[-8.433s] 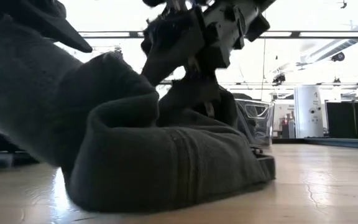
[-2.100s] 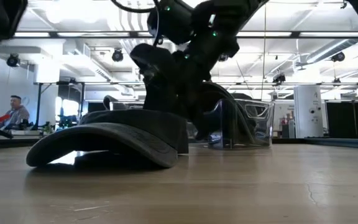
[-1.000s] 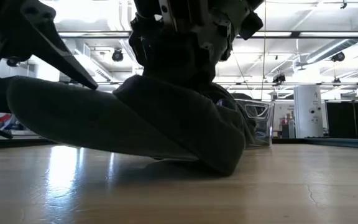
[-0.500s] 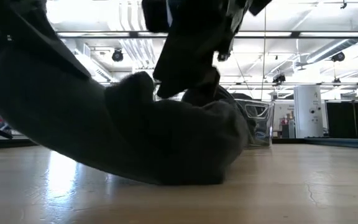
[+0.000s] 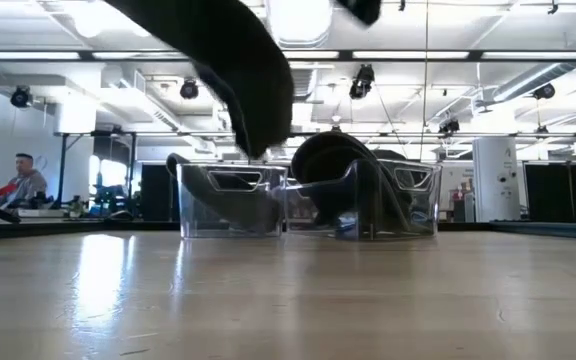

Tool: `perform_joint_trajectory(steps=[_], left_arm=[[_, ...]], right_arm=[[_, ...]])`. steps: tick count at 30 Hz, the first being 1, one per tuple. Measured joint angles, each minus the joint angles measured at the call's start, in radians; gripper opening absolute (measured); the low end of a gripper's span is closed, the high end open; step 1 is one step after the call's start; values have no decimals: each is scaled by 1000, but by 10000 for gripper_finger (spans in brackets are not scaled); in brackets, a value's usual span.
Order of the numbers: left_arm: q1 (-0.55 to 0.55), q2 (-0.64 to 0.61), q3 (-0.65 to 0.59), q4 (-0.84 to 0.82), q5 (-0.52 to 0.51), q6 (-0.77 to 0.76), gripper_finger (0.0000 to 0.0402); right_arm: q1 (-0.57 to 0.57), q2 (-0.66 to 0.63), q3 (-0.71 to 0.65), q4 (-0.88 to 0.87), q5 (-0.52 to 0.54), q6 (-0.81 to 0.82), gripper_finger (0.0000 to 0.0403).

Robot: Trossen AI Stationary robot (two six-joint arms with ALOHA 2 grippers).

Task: Pick & Place hat
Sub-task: Put the black cap into the left transparent bin

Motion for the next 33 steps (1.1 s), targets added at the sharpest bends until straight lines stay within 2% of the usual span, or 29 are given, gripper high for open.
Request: perform_joint_trajectory(steps=[4, 6, 9, 15, 19, 22, 29, 33], left_arm=[[59, -69, 73, -198, -104, 58, 5], [112, -97, 102, -260, -124, 124, 5], [225, -133, 118, -294, -108, 217, 5], [589, -151, 110, -280, 212, 403, 5], [806, -135, 109, -99, 402, 670, 5], [956, -110, 100, 38, 584, 788, 5], [1199, -32, 35, 83, 837, 837, 5], [1271, 12, -45, 233, 995, 836, 5]], right_arm=[[28, -105, 0, -46, 261, 2, 118], [37, -140, 0, -69, 340, 3, 118], [43, -172, 0, -104, 396, 30, 118], [43, -179, -2, -147, 425, 90, 118], [43, -158, -2, -146, 425, 118, 118], [44, -141, -3, -149, 424, 153, 118], [65, -103, -3, -160, 424, 209, 118], [76, -89, -3, -161, 424, 214, 118]])
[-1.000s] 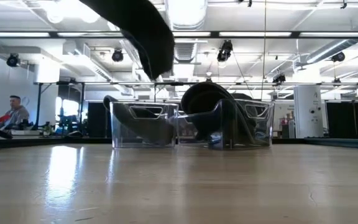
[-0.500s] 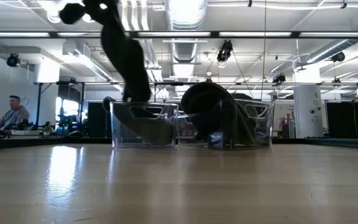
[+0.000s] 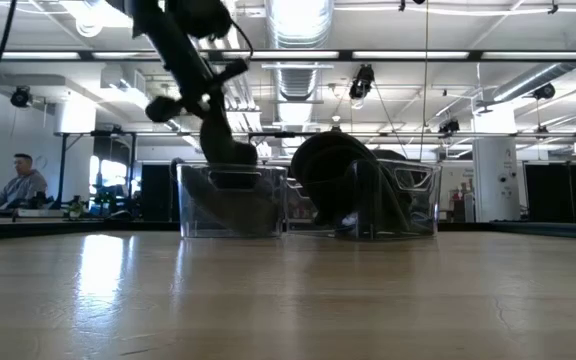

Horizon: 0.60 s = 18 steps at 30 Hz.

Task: Pick & Place hat
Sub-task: Put the black cap into the left transparent bin

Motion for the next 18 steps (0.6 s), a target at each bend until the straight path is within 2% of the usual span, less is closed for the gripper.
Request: perform_joint_trajectory(steps=[2, 12, 18], left_arm=[[18, 30, -30, 59, 40, -27, 6], [28, 186, -66, 101, 63, -104, 26], [27, 179, -66, 104, 79, -92, 28]], right_arm=[[0, 6, 0, -1, 0, 3, 118], [-1, 13, 0, -3, 0, 3, 118], [-2, 13, 0, -5, 0, 3, 118]])
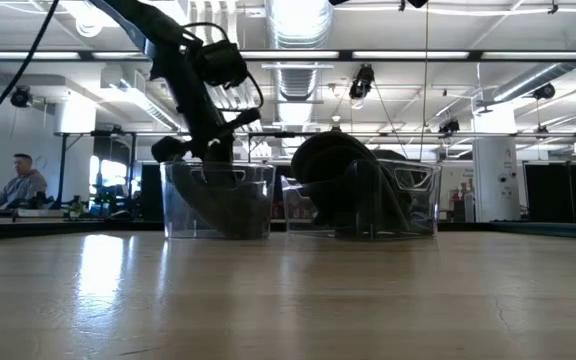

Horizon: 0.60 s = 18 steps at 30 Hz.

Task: Pick & Place hat
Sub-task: Put the black cap into the left transparent bin

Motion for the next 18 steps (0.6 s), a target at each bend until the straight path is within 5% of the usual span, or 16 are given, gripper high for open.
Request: perform_joint_trajectory(steps=[8, 18], left_arm=[[-31, -199, 6, -66, -79, 147, 37], [-116, -376, 1, -287, -80, 177, 130]], right_arm=[[-1, 0, 0, -3, -6, -4, 118], [-63, -9, 0, -3, -188, -37, 118]])
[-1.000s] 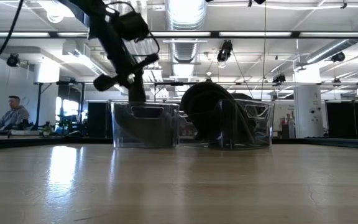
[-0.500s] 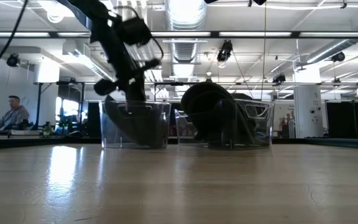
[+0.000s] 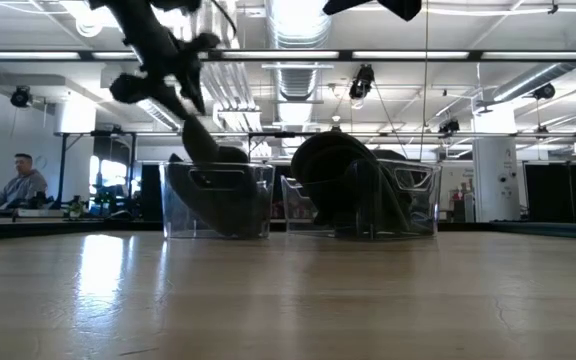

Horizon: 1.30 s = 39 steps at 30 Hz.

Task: Pick & Place hat
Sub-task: Put the black cap into the left transparent bin, then return to Home Position

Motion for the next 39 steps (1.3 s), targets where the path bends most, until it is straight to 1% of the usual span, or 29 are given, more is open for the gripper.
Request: perform_joint_trajectory(steps=[4, 7, 9, 11, 14, 15, 16, 18, 20, 22, 24, 26, 28, 30, 32, 34, 36, 39], left_arm=[[-101, -128, 0, 58, 0, 90, 139], [-179, -229, 1, 108, 1, 148, 140], [-213, -289, 2, 120, 0, 149, 140], [-233, -343, 2, 119, 1, 138, 140], [-246, -412, 1, 111, 17, 63, 140], [-252, -432, -3, 115, 27, 60, 140], [-261, -447, -7, 121, 51, 87, 140], [-286, -468, -23, 145, 117, 173, 140], [-301, -485, -64, 204, 167, 231, 140], [-311, -503, -128, 314, 218, 260, 140], [-318, -521, -218, 480, 301, 283, 140], [-333, -532, -332, 709, 409, 303, 140], [-350, -534, -459, 972, 502, 297, 140], [-362, -532, -579, 1199, 529, 266, 140], [-366, -536, -684, 1369, 531, 227, 140], [-366, -537, -781, 1467, 531, 192, 140], [-366, -551, -846, 1571, 530, 157, 140], [-366, -583, -939, 1634, 529, 108, 140]], right_arm=[[-4, -61, -1, 26, 0, -87, 118], [-3, -135, 0, 42, 9, -193, 118], [1, -186, 0, 31, 69, -269, 118], [6, -237, 0, 7, 134, -293, 118], [-1, -322, 0, -30, 196, -353, 118], [-3, -348, 0, -43, 207, -368, 118], [-4, -373, 0, -52, 211, -360, 118], [-3, -421, 0, -72, 209, -277, 118], [-1, -464, -4, -72, 171, -260, 118], [-1, -504, -20, -71, 77, -277, 118], [-5, -540, -55, -69, 7, -272, 118], [-5, -584, -116, -71, -8, -227, 118], [-5, -639, -197, -64, -8, -169, 118], [-5, -697, -290, -36, -7, -112, 118], [-5, -756, -390, 21, -8, -74, 118], [-5, -816, -494, 85, -8, -46, 118], [-5, -878, -583, 138, -8, -26, 118], [-5, -956, -694, 205, -7, -16, 118]])
